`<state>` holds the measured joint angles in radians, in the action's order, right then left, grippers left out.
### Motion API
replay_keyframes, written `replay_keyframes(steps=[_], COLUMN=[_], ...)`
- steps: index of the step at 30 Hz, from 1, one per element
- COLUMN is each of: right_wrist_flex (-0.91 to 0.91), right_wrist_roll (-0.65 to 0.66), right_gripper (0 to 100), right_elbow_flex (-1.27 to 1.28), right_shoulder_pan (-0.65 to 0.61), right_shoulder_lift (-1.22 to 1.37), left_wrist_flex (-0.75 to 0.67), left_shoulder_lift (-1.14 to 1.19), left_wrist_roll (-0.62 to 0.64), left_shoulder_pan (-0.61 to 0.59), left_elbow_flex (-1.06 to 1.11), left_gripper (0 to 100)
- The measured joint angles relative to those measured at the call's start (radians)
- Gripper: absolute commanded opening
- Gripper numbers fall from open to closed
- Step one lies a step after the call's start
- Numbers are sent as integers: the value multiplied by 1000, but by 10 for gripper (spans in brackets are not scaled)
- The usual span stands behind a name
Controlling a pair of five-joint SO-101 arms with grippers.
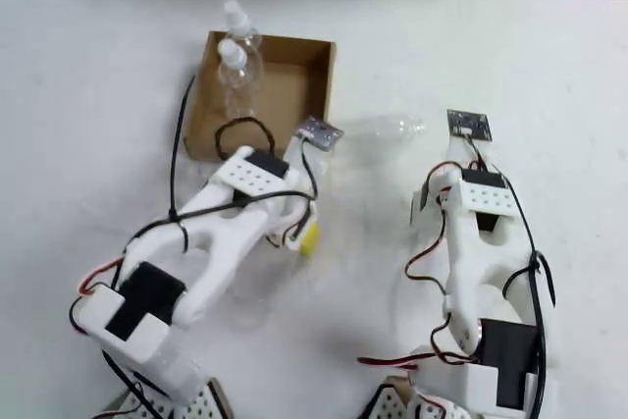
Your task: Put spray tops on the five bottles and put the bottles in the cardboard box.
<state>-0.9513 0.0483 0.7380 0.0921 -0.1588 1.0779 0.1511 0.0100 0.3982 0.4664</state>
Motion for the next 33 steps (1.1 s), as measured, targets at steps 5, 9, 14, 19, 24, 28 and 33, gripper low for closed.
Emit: replay_keyframes(steps=[5,9,14,19,24,28,33], right_wrist_flex=[0,0,0,20,25,25,29], right_wrist_roll=[0,0,0,0,0,0,0], right_gripper=[21,21,21,19,17,17,17], right_elbow_flex=[0,0,0,0,0,12,12], right_shoulder_pan=[-6,-3,-5,-3,-11,-55,-48], right_shoulder_lift=[0,0,0,0,0,-8,-28], left_wrist_flex=[0,0,0,-23,-155,-259,-341], left_shoulder_lift=[0,0,-9,-166,-400,-597,-833], left_wrist_roll=[-9,-61,-72,-72,-72,-74,-74], left_shoulder_pan=[31,38,38,38,37,37,9], left_elbow_flex=[0,0,3,107,299,446,577], left_gripper=[24,23,23,23,24,26,24])
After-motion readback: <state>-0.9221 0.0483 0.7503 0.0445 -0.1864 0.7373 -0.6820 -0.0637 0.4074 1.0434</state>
